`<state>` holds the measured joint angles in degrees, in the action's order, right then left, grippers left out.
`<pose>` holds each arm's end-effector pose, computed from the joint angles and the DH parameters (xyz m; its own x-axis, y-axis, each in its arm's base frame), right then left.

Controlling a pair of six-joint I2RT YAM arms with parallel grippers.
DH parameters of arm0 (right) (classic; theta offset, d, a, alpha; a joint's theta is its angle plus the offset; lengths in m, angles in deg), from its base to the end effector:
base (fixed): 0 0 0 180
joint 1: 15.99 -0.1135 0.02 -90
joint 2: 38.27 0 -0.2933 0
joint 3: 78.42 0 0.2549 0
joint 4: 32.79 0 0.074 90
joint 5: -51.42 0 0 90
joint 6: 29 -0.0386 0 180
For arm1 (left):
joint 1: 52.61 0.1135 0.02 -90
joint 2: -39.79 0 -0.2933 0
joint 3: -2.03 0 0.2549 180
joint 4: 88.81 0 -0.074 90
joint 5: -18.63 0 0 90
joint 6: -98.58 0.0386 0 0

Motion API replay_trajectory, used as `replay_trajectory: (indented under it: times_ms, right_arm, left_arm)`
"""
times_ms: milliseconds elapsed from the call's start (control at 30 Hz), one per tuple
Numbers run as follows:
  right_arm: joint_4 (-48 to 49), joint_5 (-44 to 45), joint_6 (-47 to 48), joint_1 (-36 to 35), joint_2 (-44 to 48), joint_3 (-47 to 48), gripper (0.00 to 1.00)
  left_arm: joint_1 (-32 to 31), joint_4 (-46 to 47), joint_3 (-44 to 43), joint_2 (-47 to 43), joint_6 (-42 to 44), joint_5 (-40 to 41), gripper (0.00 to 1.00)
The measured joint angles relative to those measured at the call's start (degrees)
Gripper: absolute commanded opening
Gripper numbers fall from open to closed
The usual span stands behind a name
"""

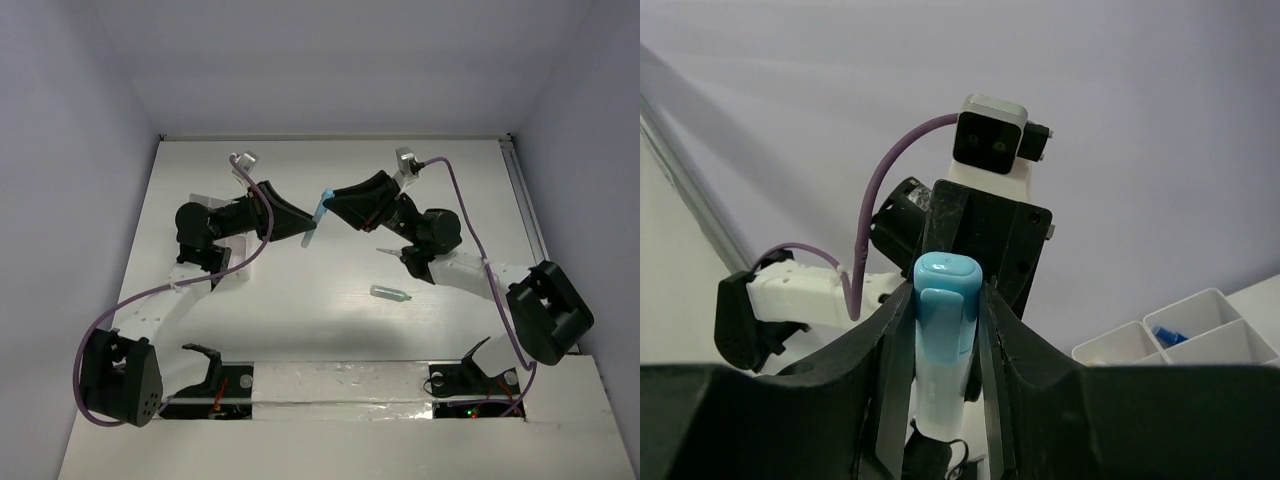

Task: Sort the stationery into containers
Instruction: Close the pen cap on the pen, then place the pen in the storage box.

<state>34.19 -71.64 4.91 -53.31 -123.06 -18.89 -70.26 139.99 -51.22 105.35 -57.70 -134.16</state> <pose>0.2284 0.2006 0.3676 -0.3952 0.5734 -0.7177 -0.9033 -0.1007 0.4169 0.2005 -0.0998 0.3807 -0.5227 -0.2730 -0.8076 0.8487 -0.0770 -0.5233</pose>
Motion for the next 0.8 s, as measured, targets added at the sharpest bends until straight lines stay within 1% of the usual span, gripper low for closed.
replay_trajectory:
  times_ms: [167, 500, 800]
  right_arm:
    - [0.44, 1.88, 2.84, -1.40, 0.04, -0.02, 0.00]
    - [-1.27, 5.16, 8.02, -4.42, 0.52, 0.37, 0.00]
    - [-2.56, 6.34, 9.46, -5.49, 0.87, 0.70, 0.00]
  left_arm:
    - [1.14, -1.92, -1.53, -1.03, 0.26, -1.66, 0.00]
    - [1.64, -0.70, -1.55, -1.18, -1.36, -2.99, 0.00]
    - [1.64, 0.07, -1.55, -1.16, -1.75, -3.37, 0.00]
